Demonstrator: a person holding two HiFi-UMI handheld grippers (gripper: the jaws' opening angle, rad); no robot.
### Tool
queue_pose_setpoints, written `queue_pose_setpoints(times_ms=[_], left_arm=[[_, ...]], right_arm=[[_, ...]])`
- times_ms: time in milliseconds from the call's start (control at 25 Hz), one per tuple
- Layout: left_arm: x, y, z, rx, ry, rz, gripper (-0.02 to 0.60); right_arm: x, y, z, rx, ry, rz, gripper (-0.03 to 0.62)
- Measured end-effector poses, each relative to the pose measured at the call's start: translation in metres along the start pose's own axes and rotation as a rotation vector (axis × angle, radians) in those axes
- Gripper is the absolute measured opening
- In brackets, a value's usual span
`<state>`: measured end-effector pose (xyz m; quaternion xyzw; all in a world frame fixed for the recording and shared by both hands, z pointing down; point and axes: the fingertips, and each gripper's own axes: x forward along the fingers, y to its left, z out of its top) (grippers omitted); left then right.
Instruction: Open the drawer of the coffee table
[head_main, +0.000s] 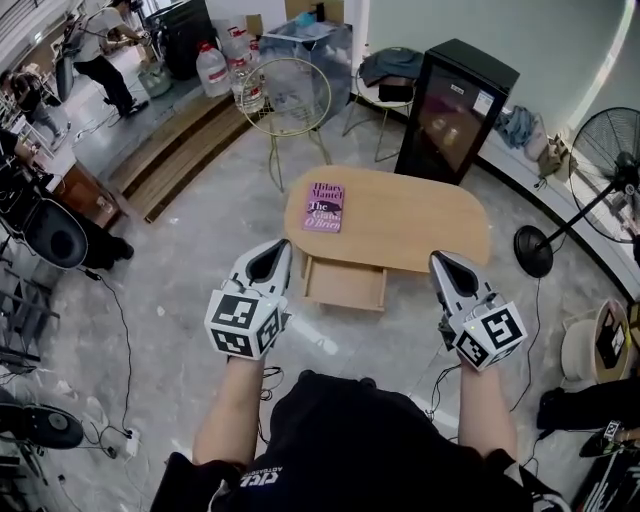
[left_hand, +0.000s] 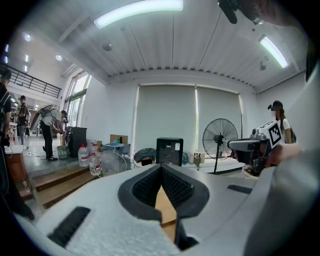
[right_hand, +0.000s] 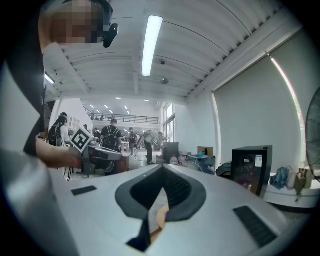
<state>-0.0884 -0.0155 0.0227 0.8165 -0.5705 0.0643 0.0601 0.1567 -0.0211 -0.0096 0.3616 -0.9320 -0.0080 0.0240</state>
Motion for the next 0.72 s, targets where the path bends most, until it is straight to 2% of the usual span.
queue_pose_setpoints(times_ms=[360,720], left_arm=[[0.020,-0.009,-0.002,0.012,0.016,-0.050,0.010],[0.016,-0.012,-0.009,0.000,0.029,-0.050,0.010]], right_arm=[[0.010,0.003,-0.003,-0.007,0.016,0.001,0.003],[0.001,0.003,-0.008,0.001,0.018,-0.003,0.003]])
